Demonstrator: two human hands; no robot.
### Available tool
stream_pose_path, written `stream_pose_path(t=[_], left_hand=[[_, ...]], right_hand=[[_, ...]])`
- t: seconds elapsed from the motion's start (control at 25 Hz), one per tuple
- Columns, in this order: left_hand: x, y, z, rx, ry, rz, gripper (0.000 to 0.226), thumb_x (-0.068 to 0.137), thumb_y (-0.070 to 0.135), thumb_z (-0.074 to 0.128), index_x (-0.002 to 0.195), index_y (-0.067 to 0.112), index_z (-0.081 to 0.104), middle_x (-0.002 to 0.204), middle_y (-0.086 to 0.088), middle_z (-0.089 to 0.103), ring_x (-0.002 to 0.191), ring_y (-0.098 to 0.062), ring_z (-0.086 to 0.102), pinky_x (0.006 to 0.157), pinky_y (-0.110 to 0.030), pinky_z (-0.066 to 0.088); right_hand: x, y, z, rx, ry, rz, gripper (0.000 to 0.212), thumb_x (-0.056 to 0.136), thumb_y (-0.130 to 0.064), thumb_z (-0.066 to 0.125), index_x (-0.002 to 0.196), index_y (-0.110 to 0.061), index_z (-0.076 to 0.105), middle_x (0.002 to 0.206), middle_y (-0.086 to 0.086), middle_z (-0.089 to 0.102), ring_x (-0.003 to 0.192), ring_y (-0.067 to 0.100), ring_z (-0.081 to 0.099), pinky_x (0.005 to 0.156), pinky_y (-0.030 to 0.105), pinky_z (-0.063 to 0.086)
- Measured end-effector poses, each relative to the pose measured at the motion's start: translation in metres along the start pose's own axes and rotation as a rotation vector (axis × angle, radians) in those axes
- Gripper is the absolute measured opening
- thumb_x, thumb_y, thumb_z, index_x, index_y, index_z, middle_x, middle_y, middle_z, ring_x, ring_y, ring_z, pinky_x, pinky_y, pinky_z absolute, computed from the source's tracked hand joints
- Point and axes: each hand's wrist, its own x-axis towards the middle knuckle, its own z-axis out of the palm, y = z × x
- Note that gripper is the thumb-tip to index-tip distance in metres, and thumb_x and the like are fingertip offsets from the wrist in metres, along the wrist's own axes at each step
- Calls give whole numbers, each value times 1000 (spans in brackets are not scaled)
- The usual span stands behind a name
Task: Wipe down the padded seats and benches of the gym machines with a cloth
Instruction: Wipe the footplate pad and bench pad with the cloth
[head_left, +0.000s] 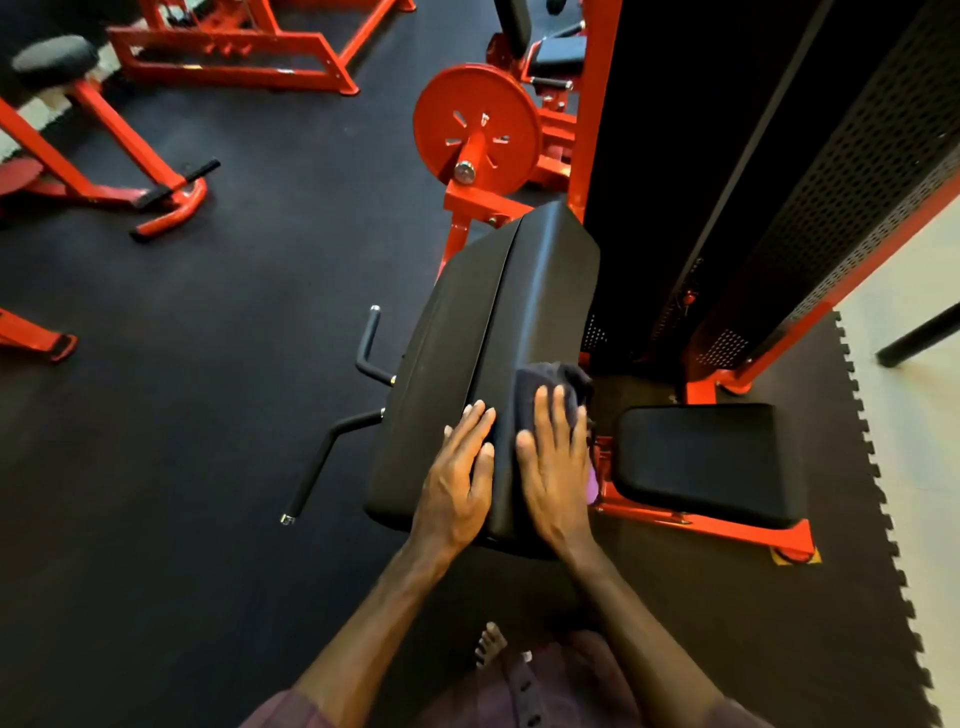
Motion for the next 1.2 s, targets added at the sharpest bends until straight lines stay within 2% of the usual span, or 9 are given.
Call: stream_pose_path(t=[0.12, 0.32, 0.48, 0.6, 0.72, 0.84, 0.92, 1.08, 1.2], left_hand=[[12, 2, 2, 0, -13, -14, 50, 111, 25, 38, 160, 17, 42, 170, 2, 32, 158, -4, 23, 129, -51, 25], [16, 2, 3, 14, 9, -17, 50, 111, 26, 39, 161, 19, 41, 170, 2, 33, 158, -3, 23, 131, -49, 22], [16, 1, 3, 7, 8, 2, 51, 109, 22, 41, 161, 20, 41, 169, 2, 35, 157, -3, 24, 130, -49, 23], [19, 5, 3, 10, 8, -19, 51, 109, 25, 40, 160, 20, 42, 170, 4, 33, 157, 0, 23, 131, -47, 21], [26, 4, 6, 27, 15, -50, 52, 110, 30, 38, 161, 21, 41, 170, 5, 33, 157, 1, 21, 131, -45, 21], [37, 4, 9, 22, 13, -66, 52, 109, 30, 38, 161, 20, 42, 170, 4, 34, 158, -1, 22, 131, -45, 22], [50, 6, 11, 10, 28, -80, 52, 109, 29, 39, 160, 21, 44, 169, 5, 35, 157, 1, 23, 131, -45, 22], [75, 12, 18, 5, 76, -99, 50, 109, 27, 42, 158, 19, 47, 167, 4, 39, 156, 1, 25, 131, -45, 22], [93, 15, 22, 3, 83, -104, 50, 109, 24, 42, 158, 18, 47, 167, 3, 40, 156, 0, 27, 130, -46, 24]], right_hand=[[-47, 20, -2, -9, -37, -147, 63, 112, -46, 22, 169, -21, 10, 177, -2, -3, 163, 29, -7, 129, 62, 3], [35, 2, -7, 5, 35, 43, 62, 112, -47, 15, 169, -24, 6, 177, -4, -4, 163, 20, -5, 129, 61, 8], [-15, 9, -9, 32, -36, -239, 60, 113, -44, 21, 169, -26, 10, 177, -1, -1, 163, 29, -4, 129, 61, 4], [6, 28, -14, 1, -17, -73, 60, 110, -56, 15, 166, -43, 0, 175, -16, -7, 163, 18, -7, 129, 61, 6], [59, 3, -13, 41, -37, 86, 59, 108, -58, 12, 164, -50, -5, 172, -24, -15, 162, 17, -15, 128, 61, -5], [39, 7, -11, -2, -30, -141, 59, 112, -51, 16, 168, -38, 3, 176, -10, -9, 163, 26, -12, 128, 65, 2], [21, 32, -14, 5, -23, -185, 59, 112, -51, 18, 167, -40, 3, 177, -9, -4, 163, 25, -7, 127, 66, 10], [92, 17, -23, 87, -28, 99, 60, 106, -61, 14, 162, -53, -4, 173, -22, -12, 162, 17, -12, 126, 67, 7], [96, 17, -23, 8, -53, -134, 61, 110, -57, 14, 167, -40, 1, 176, -9, -10, 162, 28, -11, 127, 66, 5]])
